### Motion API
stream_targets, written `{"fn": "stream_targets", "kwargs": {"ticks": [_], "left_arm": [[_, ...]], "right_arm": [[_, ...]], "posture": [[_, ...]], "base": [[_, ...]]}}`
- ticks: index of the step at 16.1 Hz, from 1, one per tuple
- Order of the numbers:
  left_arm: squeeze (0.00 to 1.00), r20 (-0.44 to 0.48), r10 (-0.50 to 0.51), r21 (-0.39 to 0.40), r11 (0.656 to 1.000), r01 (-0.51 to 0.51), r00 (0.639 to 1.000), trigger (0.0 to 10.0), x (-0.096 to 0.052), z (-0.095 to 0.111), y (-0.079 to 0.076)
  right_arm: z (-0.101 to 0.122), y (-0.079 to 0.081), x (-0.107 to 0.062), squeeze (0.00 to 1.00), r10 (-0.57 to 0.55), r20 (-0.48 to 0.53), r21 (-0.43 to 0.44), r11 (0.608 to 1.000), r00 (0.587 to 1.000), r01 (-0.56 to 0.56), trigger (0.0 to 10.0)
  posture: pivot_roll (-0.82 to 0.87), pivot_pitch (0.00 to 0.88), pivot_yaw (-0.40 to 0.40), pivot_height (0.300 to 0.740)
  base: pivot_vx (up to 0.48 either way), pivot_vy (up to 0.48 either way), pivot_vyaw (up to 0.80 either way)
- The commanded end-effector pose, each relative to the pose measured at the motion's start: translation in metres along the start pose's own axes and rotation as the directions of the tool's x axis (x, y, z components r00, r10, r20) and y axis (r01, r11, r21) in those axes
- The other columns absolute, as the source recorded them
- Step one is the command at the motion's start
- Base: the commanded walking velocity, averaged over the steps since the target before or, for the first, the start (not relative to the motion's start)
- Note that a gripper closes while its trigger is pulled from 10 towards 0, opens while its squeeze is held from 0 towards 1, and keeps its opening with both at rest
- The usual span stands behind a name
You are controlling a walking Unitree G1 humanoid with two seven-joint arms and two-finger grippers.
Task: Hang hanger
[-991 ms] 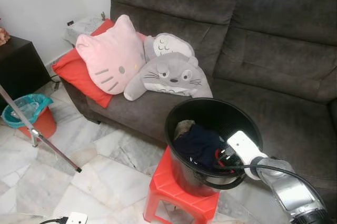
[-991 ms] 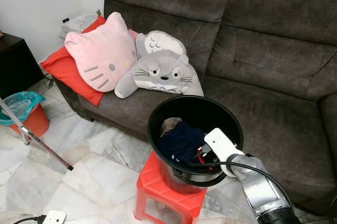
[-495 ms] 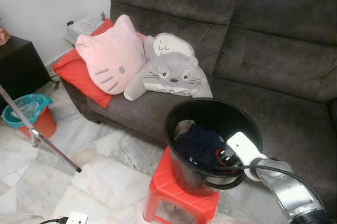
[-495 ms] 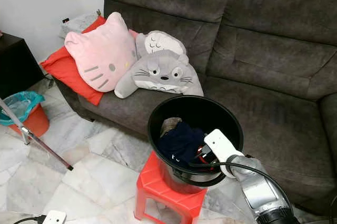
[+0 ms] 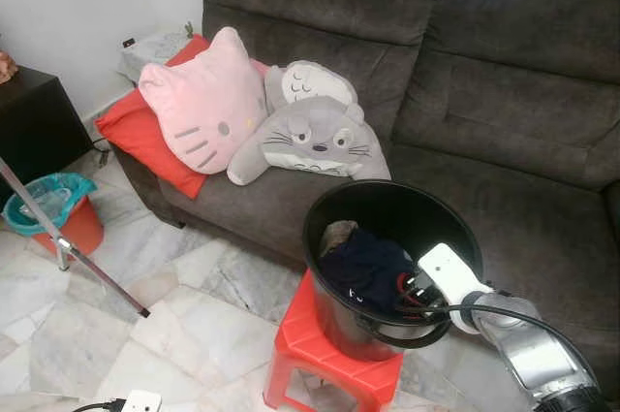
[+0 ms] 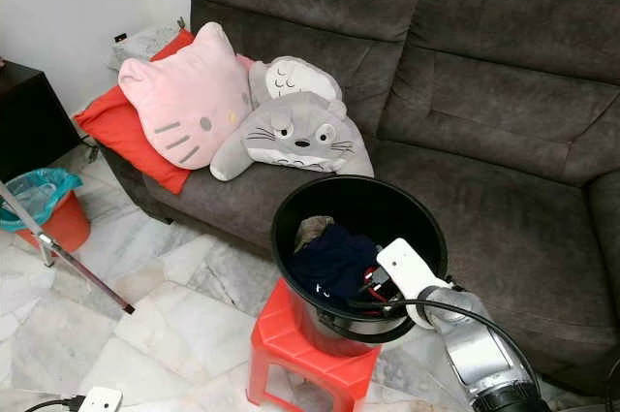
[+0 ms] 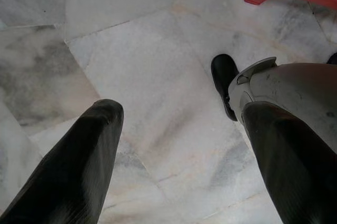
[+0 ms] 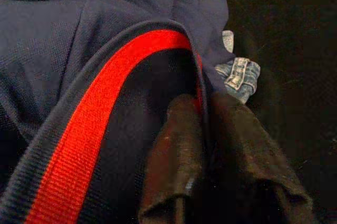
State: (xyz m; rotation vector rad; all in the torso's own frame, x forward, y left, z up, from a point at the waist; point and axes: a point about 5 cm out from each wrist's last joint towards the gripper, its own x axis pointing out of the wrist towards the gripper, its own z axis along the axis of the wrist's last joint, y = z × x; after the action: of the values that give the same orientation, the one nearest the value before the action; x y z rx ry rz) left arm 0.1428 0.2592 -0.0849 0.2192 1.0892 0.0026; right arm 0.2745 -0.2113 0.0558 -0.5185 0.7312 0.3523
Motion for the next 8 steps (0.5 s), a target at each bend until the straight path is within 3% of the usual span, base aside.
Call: {"fn": "stream_targets", "kwargs": {"ticks": [1, 5, 8], "left_arm": [[0.0, -0.007, -0.001, 0.022, 1.0, 0.002, 1.0, 10.0, 0.0, 0.0, 0.001], [0.0, -0.007, 0.0, 0.022, 1.0, 0.0, 1.0, 10.0, 0.0, 0.0, 0.001], [0.0, -0.007, 0.001, 0.025, 1.0, -0.001, 1.0, 10.0, 0.0, 0.0, 0.001]], "right_arm": [[0.0, -0.005, -0.001, 0.0, -0.021, 0.007, 0.021, 1.0, 1.0, 0.021, 0.0], [0.006, -0.01, -0.002, 0.0, -0.059, 0.037, 0.031, 0.998, 0.998, 0.058, 0.0], [0.024, -0.023, -0.007, 0.0, -0.122, 0.124, 0.053, 0.992, 0.985, 0.116, 0.0]], "posture": [[-0.17, 0.0, -0.023, 0.732], [-0.17, 0.0, -0.022, 0.732], [-0.17, 0.0, -0.019, 0.732]], "base": [[0.0, 0.0, 0.0], [0.0, 0.0, 0.0], [0.0, 0.0, 0.0]]}}
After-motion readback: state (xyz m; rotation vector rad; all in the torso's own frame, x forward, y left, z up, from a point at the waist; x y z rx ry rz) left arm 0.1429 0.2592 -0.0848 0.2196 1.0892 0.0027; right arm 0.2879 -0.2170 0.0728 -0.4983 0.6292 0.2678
